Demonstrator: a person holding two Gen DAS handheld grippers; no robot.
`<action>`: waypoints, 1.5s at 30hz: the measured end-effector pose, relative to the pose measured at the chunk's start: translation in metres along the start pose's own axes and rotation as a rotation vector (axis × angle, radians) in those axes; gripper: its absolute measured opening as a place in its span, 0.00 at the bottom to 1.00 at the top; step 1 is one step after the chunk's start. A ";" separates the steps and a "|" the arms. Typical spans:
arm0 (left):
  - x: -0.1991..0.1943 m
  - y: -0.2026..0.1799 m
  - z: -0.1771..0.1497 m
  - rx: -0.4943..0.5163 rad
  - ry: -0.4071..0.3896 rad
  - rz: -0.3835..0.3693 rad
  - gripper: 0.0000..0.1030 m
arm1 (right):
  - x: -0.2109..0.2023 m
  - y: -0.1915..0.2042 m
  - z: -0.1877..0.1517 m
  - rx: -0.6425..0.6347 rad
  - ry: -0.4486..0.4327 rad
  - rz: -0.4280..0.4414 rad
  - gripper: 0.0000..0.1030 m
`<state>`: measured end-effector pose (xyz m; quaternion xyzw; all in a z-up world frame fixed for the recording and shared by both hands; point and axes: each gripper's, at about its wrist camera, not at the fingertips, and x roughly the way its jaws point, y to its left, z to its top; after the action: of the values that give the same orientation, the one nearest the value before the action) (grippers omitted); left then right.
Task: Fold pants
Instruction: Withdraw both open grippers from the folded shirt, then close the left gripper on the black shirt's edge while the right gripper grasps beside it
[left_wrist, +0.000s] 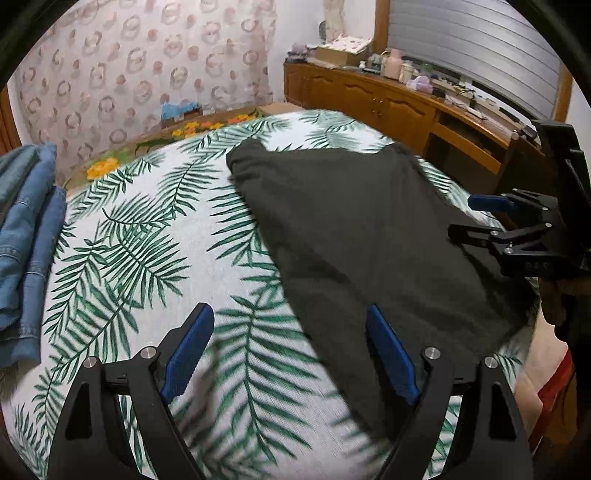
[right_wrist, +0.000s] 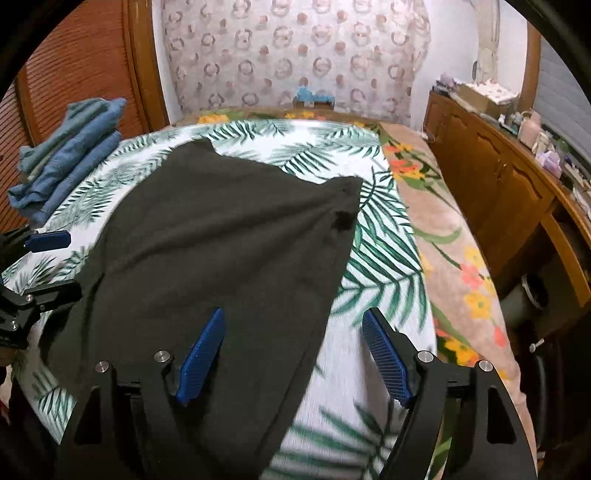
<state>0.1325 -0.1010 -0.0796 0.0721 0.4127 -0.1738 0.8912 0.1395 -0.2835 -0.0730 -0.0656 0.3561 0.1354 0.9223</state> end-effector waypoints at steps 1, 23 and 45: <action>-0.005 -0.002 -0.003 0.002 -0.010 -0.008 0.83 | -0.008 0.000 -0.005 0.005 -0.012 0.008 0.73; -0.019 -0.027 -0.038 -0.007 0.006 -0.201 0.51 | -0.070 0.018 -0.072 0.033 -0.012 0.126 0.20; -0.028 -0.035 -0.049 0.009 -0.018 -0.207 0.28 | -0.066 0.017 -0.075 0.094 -0.019 0.093 0.33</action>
<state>0.0677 -0.1130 -0.0897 0.0314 0.4092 -0.2673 0.8719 0.0395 -0.2968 -0.0838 -0.0044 0.3557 0.1618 0.9205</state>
